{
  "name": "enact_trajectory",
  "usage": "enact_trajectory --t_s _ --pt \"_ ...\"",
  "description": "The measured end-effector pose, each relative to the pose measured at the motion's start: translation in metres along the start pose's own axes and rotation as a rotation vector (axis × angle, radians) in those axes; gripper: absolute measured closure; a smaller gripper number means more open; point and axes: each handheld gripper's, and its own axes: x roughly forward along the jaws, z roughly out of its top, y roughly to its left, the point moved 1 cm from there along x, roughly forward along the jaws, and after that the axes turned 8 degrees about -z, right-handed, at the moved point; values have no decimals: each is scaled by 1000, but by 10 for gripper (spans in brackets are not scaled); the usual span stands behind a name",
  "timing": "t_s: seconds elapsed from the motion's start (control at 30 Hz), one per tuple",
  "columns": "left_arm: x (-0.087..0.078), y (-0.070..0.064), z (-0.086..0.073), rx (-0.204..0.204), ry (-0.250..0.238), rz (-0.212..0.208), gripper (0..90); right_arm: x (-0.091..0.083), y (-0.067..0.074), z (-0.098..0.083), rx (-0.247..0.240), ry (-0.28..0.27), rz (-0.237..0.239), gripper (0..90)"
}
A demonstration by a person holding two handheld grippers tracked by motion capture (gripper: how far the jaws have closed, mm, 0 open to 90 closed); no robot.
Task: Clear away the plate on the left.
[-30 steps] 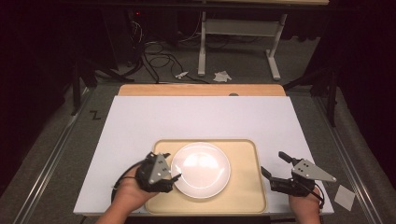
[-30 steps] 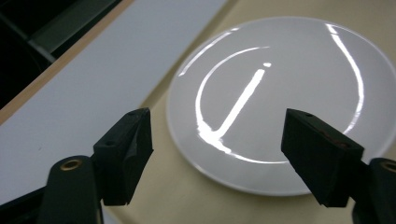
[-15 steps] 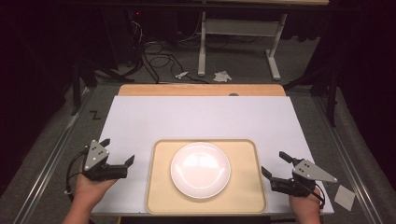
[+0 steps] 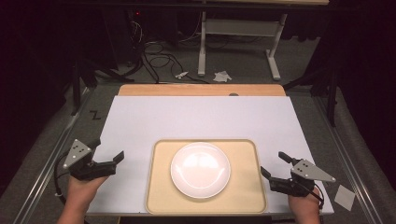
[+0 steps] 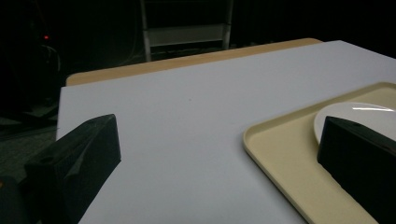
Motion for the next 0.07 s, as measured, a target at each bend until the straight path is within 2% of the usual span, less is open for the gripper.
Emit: enact_trajectory --t_s 0.07 --pt "-4 -1 2 5 -8 20 8 -2 0 0 5 -6 4 160"
